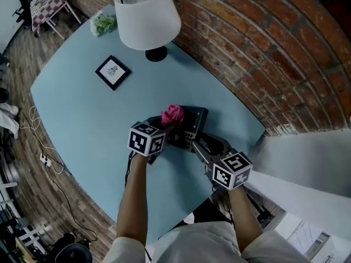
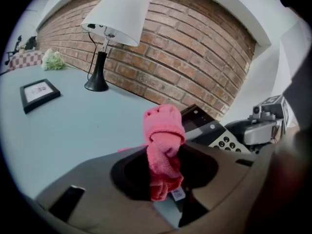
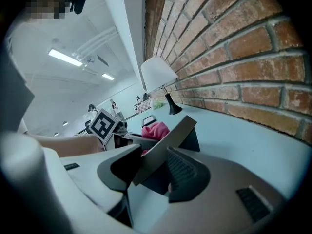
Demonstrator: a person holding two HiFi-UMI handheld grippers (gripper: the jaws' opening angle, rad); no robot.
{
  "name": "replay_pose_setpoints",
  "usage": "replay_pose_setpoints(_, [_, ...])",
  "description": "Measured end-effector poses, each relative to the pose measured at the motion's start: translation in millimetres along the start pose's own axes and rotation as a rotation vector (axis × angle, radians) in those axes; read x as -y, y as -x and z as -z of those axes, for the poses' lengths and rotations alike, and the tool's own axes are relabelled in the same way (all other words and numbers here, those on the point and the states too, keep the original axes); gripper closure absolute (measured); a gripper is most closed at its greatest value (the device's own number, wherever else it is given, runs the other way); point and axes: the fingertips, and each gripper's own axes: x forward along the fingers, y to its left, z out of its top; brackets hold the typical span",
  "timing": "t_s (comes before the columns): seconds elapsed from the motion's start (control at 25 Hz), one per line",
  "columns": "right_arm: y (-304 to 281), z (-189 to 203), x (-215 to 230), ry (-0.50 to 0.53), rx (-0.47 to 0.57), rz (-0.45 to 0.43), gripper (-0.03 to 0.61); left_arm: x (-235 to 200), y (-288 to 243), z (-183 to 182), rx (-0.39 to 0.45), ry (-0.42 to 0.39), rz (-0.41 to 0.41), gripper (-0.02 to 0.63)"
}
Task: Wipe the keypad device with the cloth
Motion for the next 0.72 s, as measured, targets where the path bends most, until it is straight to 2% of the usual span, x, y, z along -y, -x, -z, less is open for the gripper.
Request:
replay_pose_setpoints(0.16, [-0.2,0.4,1.0,-0.002,-0.005,0.013,0.388,-2.8,0.1,-0.6,-0.024,-0.107,-0.076,0.44])
replay_pose_setpoints(0.32, [-0.2,1.9,2.4,-0.029,-0.014,0.038,0.388,-6.0,2.7,-0.7,-0.003,-0.219,-0.151,0.44])
replay_pose_setpoints(0.4, [0.7,2.5,1.8,-0.051,-0.017,0.031,0.388,-4.4,10.4,-4.7,0.049,-0.184,-0.151,0.441])
replay_pose_setpoints(0.52, [5.9,1.9,-5.8,-0.032,-0.027,-0.008,0.411,12.1,28.7,-20.5,0.159,-0.088,-0.089,0.442])
replay_pose_setpoints(0.72, [8.0,10.1,-12.5,0.012,-0.058,0.005,0.411,60.4,48.8,-53.2,0.27,-0.088,0.044,0.442])
